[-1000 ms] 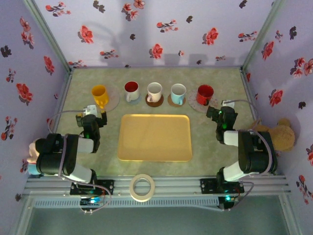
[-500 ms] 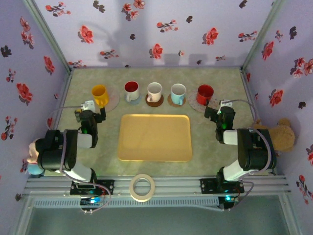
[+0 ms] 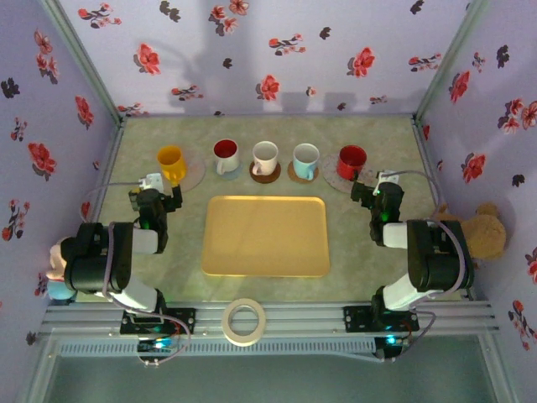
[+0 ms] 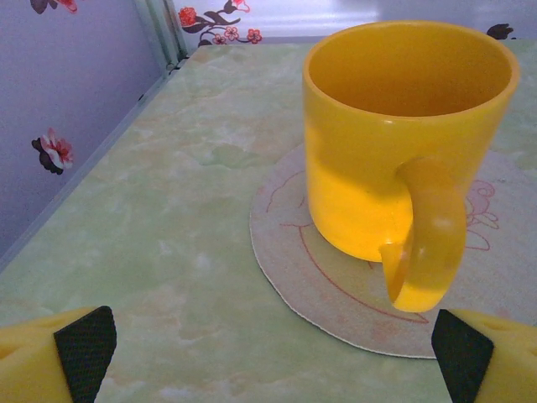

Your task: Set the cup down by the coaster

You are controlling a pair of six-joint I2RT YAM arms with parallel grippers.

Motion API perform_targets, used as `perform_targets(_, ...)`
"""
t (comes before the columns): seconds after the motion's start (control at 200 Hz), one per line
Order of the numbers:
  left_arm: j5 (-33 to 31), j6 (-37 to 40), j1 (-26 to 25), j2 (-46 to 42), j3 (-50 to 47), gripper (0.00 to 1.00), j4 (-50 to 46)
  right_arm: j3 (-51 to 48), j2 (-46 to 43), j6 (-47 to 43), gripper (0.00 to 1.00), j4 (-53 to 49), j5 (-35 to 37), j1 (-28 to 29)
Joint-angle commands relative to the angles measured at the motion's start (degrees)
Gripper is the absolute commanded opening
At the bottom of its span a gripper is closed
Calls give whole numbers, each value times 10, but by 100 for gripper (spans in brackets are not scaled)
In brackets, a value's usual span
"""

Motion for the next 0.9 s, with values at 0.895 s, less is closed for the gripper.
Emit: perform_targets(0.895, 9, -6, 8, 1, 11, 100, -1, 1, 4, -9, 99, 20, 2, -1)
